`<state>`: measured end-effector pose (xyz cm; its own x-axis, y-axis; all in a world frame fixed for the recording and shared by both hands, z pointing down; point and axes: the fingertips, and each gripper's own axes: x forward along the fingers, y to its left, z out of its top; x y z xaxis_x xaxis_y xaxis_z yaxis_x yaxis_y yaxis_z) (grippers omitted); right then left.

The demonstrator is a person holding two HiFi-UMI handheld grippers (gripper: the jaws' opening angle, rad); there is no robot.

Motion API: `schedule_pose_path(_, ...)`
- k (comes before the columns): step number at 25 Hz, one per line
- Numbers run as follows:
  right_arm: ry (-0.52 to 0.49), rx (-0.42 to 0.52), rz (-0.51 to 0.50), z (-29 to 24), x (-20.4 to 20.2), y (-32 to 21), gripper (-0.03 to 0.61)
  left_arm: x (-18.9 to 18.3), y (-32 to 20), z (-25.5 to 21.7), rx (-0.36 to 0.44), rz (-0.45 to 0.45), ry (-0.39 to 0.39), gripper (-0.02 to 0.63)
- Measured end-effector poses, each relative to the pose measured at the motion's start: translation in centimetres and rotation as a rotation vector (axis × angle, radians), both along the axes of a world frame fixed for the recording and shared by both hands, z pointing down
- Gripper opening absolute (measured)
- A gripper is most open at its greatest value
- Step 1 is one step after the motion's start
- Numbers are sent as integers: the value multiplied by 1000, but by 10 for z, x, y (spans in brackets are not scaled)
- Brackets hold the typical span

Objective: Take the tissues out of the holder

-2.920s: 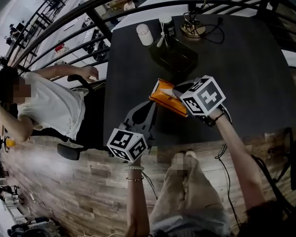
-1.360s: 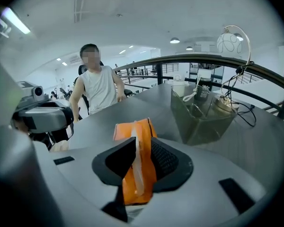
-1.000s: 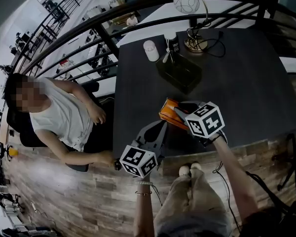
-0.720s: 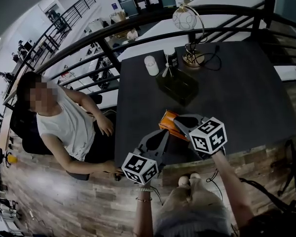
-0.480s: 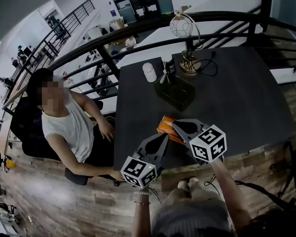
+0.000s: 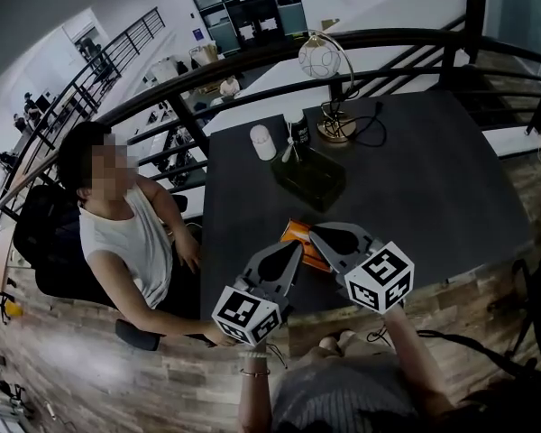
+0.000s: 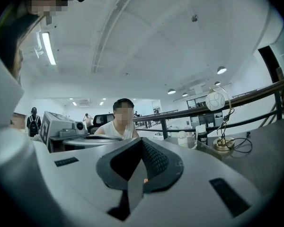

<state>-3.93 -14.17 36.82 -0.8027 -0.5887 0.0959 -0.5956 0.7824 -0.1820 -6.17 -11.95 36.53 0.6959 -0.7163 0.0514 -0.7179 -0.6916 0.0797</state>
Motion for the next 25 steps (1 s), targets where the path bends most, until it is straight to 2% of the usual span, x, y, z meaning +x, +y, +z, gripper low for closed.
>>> schedule_pose_path(11,-28,65,-12,-11,1,-3,12,1,-10,-4,11,8,-9,8)
schedule_pose_path(25,-19,64,-18,2,1,-12,12,0,-16,-3,9,-6,-13,8)
